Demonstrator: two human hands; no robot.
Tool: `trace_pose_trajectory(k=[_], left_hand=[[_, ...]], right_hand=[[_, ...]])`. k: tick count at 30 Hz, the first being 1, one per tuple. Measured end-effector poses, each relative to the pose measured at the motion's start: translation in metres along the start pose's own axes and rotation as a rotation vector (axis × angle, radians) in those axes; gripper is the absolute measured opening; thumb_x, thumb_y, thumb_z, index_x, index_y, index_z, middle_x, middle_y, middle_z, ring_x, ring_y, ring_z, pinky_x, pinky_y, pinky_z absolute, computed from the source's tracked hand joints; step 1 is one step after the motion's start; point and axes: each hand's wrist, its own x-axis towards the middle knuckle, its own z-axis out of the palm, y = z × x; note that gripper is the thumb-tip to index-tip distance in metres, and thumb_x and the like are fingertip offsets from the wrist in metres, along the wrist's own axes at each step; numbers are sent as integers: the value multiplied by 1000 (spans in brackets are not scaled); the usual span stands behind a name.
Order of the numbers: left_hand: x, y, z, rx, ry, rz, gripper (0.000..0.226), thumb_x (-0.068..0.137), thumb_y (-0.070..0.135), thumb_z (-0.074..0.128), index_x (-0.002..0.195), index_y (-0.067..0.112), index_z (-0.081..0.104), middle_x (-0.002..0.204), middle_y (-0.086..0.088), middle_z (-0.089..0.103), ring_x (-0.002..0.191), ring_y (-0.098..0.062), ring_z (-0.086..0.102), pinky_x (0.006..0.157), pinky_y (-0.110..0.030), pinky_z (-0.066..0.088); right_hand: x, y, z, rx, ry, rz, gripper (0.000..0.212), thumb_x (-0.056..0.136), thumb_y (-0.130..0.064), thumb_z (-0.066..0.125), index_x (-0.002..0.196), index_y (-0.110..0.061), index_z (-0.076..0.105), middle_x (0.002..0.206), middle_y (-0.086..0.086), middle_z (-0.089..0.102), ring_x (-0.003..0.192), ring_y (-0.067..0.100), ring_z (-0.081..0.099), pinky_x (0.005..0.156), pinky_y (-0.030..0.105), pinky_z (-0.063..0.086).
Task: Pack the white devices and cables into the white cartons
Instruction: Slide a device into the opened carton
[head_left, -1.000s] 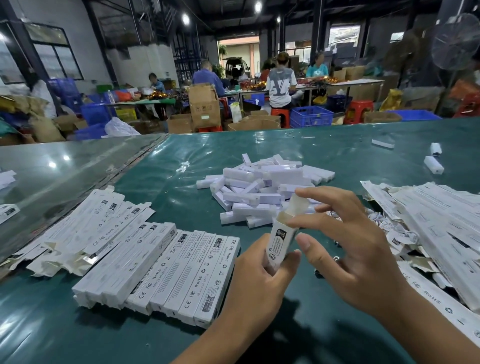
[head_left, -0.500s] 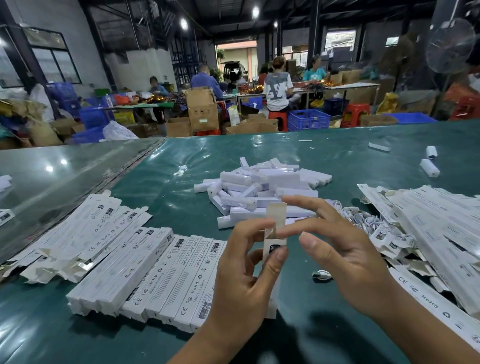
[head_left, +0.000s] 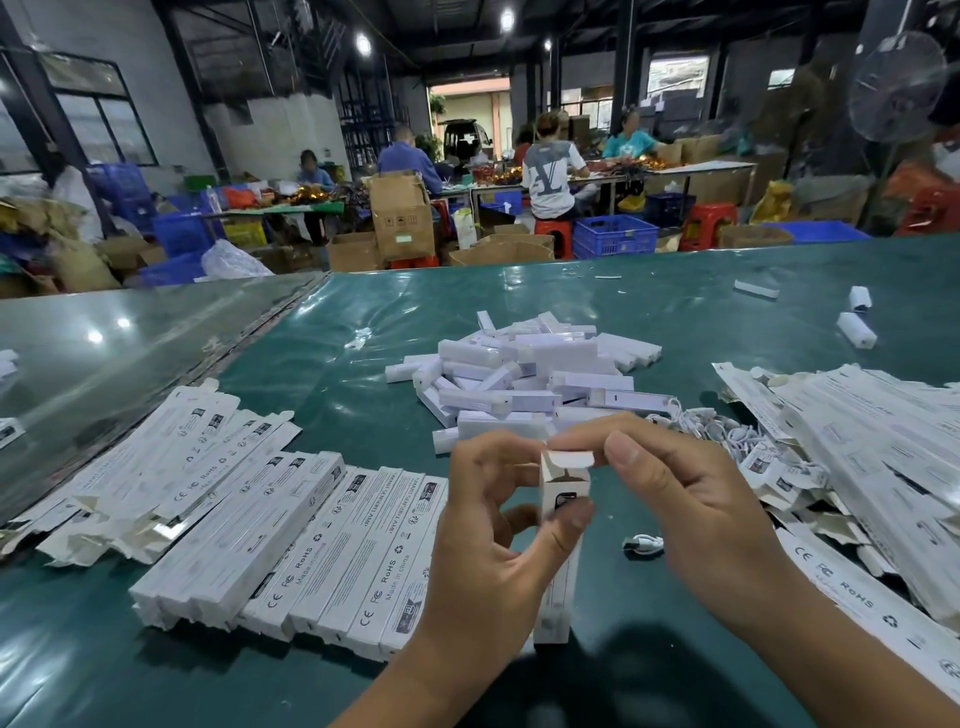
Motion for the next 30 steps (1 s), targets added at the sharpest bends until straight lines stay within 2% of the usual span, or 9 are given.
trace_pose_trajectory(k=[2,4,6,10,20,22,24,27,30], left_hand=[[-1,1,2,-11,23,-39,44,83,37,82,114,31,50,111,-9,66,107,-34,65,81,-56,56],[-1,2,3,-10,32,-71,47,80,41,83,113,29,51,107,-8,66,105,-34,65,81,-62,55],[-1,3,2,15,35,-84,48,78,48,83,112,32,53,102,-6,64,102,-33,65,80,-62,55],[-3,4,1,111,2,-28,44,80,41,80,114,42,52,103,2,65,105,-33,65,80,-46,58],[-5,2,0,190,-49,80,44,89,45,72,125,47,48,118,3,62,110,-30,64,78,-50,59],[-4,1,-1,203,-49,88,43,90,46,71,126,49,48,121,4,61,112,-28,63,78,-46,60],[-3,2,-1,243,-47,140,41,92,44,69,127,48,48,122,9,58,111,-22,63,78,-37,60],[-1,3,-1,318,-54,275,33,96,35,68,125,33,52,122,12,54,107,-19,62,74,-29,57],[2,2,-3,317,-49,311,29,96,31,68,121,26,54,121,13,53,106,-17,61,75,-22,54]], right_hand=[[0,-1,-1,-27,13,-9,22,96,-36,56,102,-31,77,104,-9,76,103,11,70,87,13,48],[-1,1,-1,-98,41,-22,16,89,-38,66,99,-34,77,99,-8,75,97,17,70,84,20,52],[-2,4,-2,-198,63,-63,14,86,-38,71,97,-33,78,96,-9,74,94,19,69,83,25,52],[-2,2,-3,-261,86,-129,12,87,-36,71,96,-32,76,93,-12,74,91,14,71,80,16,50],[-3,-1,0,-326,127,-145,11,89,-37,68,96,-34,76,89,-15,73,86,13,71,75,20,52],[-2,-1,0,-321,115,-147,11,88,-35,69,97,-33,75,90,-14,73,86,13,71,76,23,54],[-2,0,-1,-334,101,-158,13,90,-33,68,99,-29,76,93,-12,74,89,14,71,78,24,54],[-4,2,-2,-416,109,-214,20,97,-29,58,104,-21,75,101,-12,73,98,13,70,83,24,52],[-5,3,-3,-474,162,-278,25,99,-25,50,108,-17,72,105,-7,71,102,13,68,86,23,50]])
